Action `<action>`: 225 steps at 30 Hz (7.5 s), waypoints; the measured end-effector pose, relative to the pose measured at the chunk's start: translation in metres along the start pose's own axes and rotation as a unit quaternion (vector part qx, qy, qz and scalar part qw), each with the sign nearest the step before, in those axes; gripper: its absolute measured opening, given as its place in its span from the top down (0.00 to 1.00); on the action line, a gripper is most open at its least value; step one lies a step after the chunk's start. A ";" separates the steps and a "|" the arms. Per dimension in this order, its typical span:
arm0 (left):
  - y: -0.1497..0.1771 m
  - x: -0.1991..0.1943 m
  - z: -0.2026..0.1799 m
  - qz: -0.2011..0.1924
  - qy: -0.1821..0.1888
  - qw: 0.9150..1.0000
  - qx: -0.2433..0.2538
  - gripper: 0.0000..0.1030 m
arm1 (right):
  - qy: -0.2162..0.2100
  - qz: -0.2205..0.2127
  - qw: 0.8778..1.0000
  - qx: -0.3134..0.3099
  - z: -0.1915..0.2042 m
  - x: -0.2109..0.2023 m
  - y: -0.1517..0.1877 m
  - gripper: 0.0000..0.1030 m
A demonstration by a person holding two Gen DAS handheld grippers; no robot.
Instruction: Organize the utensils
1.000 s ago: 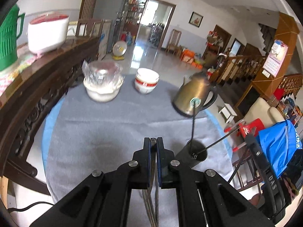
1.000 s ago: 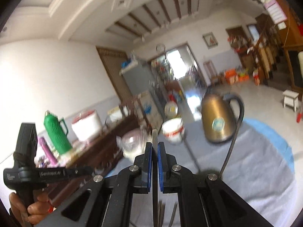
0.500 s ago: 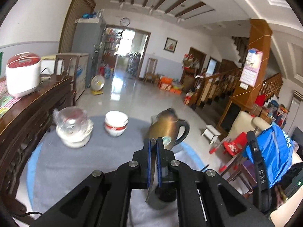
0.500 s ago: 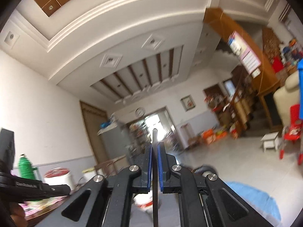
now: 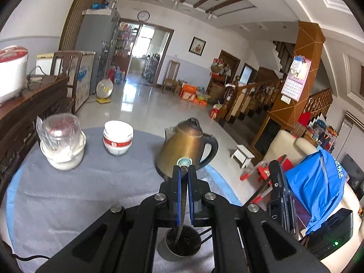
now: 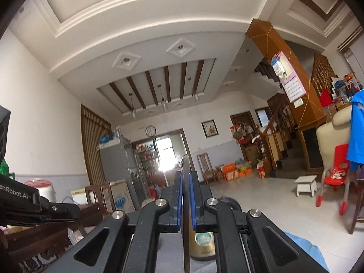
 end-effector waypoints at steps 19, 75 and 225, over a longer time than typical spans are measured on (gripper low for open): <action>0.040 0.009 0.023 0.085 -0.014 0.996 -0.005 0.94 | -0.070 0.124 0.989 0.041 -0.022 -0.016 0.047 0.92; 0.088 -0.282 0.096 -0.024 -0.202 0.978 0.045 0.17 | -0.129 0.158 0.979 0.018 0.042 -0.254 -0.101 0.38; 0.103 -0.081 0.186 0.079 -0.315 0.941 0.095 0.14 | -0.254 0.409 0.875 0.043 0.025 -0.123 0.131 0.52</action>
Point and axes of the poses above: each gripper's, at about its wrist camera, not at the fingertips, and x roughly the way its jaws point, z to its left, y to its underside, the point moved 5 cm from there along x, roughly the way its jaws point, and after that the axes turned 13 degrees about -x, right-handed, at the moved point
